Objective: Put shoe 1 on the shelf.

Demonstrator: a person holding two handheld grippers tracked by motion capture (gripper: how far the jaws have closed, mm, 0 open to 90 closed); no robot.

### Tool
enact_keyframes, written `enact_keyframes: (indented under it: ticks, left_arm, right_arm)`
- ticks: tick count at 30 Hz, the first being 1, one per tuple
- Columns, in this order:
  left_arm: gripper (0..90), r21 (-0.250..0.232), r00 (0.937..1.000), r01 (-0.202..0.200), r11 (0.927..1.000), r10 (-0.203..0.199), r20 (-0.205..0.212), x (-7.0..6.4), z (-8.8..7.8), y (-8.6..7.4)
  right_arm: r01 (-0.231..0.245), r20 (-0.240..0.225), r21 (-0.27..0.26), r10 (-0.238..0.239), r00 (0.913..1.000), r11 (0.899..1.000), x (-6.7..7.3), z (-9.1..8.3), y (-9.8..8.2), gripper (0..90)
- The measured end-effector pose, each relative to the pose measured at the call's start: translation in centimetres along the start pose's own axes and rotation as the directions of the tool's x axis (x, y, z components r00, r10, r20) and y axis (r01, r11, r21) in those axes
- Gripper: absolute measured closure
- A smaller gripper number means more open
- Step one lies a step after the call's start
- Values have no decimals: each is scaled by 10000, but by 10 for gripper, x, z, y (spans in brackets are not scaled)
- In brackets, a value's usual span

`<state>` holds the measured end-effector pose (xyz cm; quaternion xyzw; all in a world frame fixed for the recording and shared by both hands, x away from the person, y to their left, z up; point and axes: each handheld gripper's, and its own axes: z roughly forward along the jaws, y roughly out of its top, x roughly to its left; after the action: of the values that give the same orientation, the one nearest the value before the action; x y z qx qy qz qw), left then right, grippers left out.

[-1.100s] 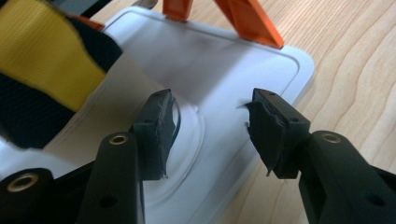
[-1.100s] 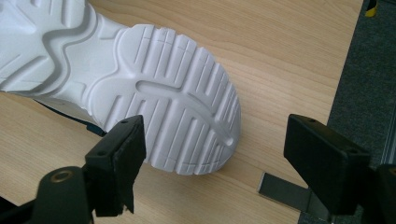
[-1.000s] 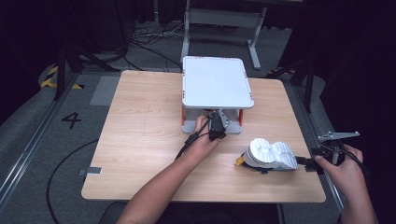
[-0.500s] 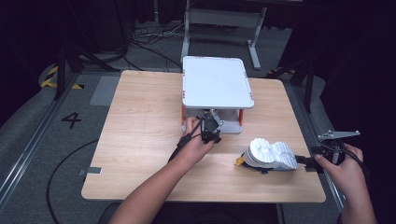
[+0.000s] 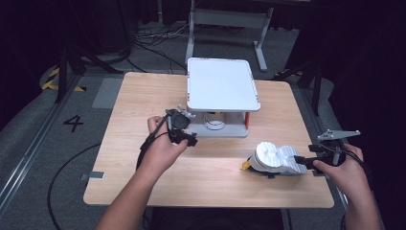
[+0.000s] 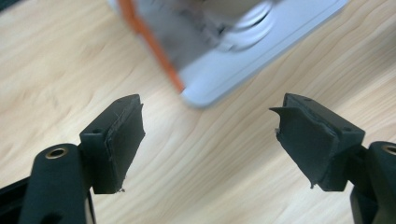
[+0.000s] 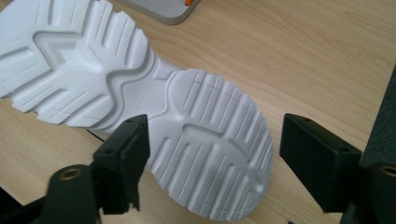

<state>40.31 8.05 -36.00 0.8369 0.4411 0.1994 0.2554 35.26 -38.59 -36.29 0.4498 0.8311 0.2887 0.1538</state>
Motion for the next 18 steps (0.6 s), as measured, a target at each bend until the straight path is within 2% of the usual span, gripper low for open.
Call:
enact_keyframes:
  ticks: [2, 3, 5, 7, 8, 9, 11, 16, 18]
  left_arm:
    - [225, 239, 9996, 249, 9994, -246, -122, 13, -1, -8]
    - [222, 239, 9996, 249, 9994, -246, -122, 13, -1, -8]
    - [223, 584, 9982, 506, 9970, -486, -349, 31, -1, -20]
    - [223, 907, 9969, 599, 9941, -549, -569, 42, -1, -27]
    - [223, 907, 9969, 599, 9941, -549, -569, 42, -1, -27]
    - [223, 1137, 9952, 731, 9908, -650, -730, 51, 1, -34]
    - [223, 1301, 9947, 832, 9880, -744, -715, 58, 4, -39]
    - [227, 1440, 9919, 1134, 9831, -1036, -737, 67, 9, -46]
    - [227, 1505, 9906, 1256, 9806, -1157, -729, 70, 11, -48]
  right_arm:
    - [121, -68, 180, -120, 9999, 9998, 2, 2, 2, 306]
    - [76, -184, 272, -71, 9998, 9996, 3, 2, 3, 377]
    - [123, -354, 534, -104, 9993, 9985, 5, 3, 5, 460]
    - [166, -577, 742, -123, 9983, 9971, 7, 5, 7, 578]
    - [166, -577, 742, -123, 9983, 9971, 7, 5, 7, 578]
    - [214, -806, 804, -149, 9966, 9965, 11, 9, 10, 681]
    - [365, -978, 868, -279, 9948, 9956, 16, 14, 14, 732]
    - [514, -1145, 835, -416, 9926, 9952, 22, 23, 19, 772]
    - [701, -1252, 775, -600, 9903, 9945, 26, 26, 22, 818]
